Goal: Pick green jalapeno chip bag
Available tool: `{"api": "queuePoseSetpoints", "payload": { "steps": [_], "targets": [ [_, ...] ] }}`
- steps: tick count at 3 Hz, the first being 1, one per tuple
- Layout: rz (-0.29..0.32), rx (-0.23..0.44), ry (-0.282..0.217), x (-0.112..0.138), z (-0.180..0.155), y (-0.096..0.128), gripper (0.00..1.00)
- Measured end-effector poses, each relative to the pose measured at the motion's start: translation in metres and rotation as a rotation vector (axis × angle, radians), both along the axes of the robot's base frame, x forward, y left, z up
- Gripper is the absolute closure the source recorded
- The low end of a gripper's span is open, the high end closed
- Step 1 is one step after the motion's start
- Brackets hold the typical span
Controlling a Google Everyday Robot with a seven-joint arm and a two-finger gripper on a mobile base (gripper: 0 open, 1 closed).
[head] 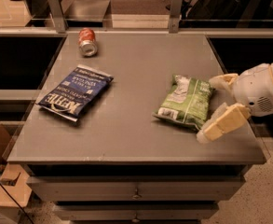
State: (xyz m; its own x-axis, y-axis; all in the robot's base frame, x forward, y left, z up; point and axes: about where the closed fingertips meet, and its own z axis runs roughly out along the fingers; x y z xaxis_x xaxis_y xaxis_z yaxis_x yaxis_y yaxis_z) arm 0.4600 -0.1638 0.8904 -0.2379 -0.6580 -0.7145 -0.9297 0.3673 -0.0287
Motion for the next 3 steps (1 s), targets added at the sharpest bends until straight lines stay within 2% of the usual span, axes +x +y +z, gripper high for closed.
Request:
{"api": "queuePoseSetpoints", "payload": {
  "steps": [1,2,3],
  "targets": [
    [-0.029,0.021,-0.014,0.014,-0.016,0.017,0.00],
    [-0.064,0.005,-0.015,0.030,-0.034,0.026,0.00],
    [-0.087,-0.022,0.006,0.040,-0.045,0.026,0.17]
  ]
}}
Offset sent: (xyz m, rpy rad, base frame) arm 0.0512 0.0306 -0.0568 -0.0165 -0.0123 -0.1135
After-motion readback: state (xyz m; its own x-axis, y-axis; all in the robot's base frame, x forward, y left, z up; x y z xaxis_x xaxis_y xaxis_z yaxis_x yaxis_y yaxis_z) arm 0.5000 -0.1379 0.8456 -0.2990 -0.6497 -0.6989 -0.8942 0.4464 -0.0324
